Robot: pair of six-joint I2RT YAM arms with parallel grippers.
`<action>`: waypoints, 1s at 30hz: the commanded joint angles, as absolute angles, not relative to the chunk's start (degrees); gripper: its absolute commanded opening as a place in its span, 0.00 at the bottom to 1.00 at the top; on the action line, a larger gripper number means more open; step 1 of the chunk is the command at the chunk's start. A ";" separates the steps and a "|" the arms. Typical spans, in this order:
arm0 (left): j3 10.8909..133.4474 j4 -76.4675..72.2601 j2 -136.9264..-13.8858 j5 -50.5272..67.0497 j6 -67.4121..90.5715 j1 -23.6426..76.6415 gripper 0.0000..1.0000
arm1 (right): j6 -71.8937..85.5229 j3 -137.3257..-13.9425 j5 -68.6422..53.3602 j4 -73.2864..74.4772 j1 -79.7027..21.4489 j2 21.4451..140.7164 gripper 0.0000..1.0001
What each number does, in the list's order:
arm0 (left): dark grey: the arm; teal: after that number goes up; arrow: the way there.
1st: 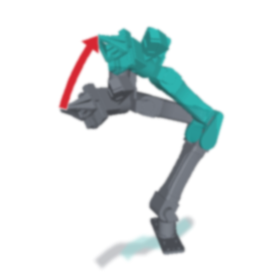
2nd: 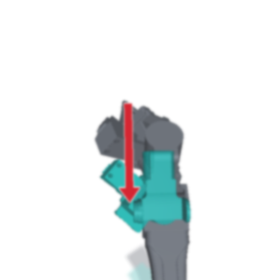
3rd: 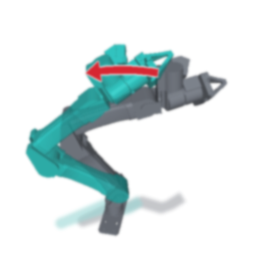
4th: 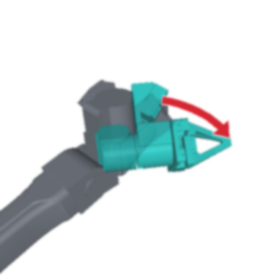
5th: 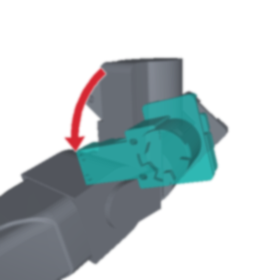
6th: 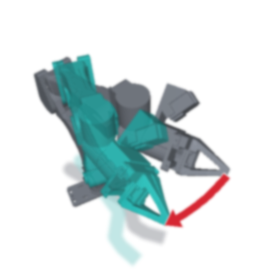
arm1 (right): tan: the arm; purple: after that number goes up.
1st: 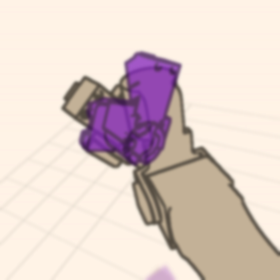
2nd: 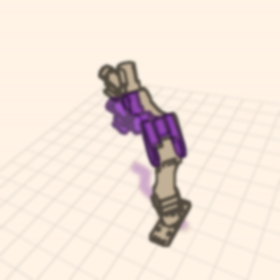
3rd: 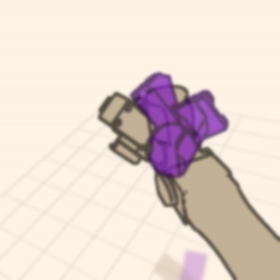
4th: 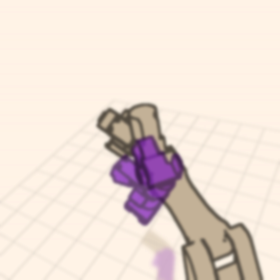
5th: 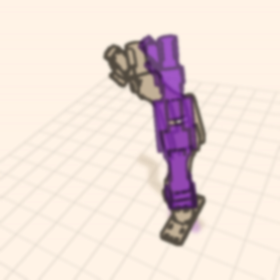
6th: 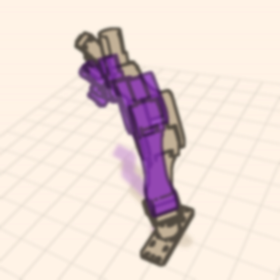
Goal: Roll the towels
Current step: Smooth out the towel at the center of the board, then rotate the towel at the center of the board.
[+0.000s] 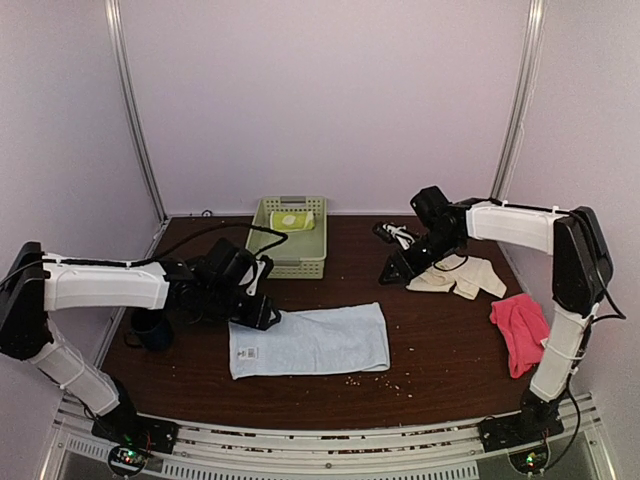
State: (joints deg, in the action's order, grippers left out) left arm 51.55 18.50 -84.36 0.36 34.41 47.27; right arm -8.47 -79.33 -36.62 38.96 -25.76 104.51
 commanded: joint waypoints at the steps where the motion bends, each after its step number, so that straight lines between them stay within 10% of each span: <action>1: 51.96 13.03 -89.32 2.25 34.93 46.85 0.49 | -11.87 -82.79 -41.81 39.76 -28.63 110.56 0.30; 30: 63.32 27.28 -93.89 0.58 23.05 42.20 0.57 | -21.65 -63.94 -26.70 51.20 -31.62 99.35 0.25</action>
State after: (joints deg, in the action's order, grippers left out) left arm 58.61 24.77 -97.12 -1.45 28.29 42.17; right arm -18.98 -62.85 -31.27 43.59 -31.66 103.26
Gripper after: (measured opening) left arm 0.560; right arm 0.237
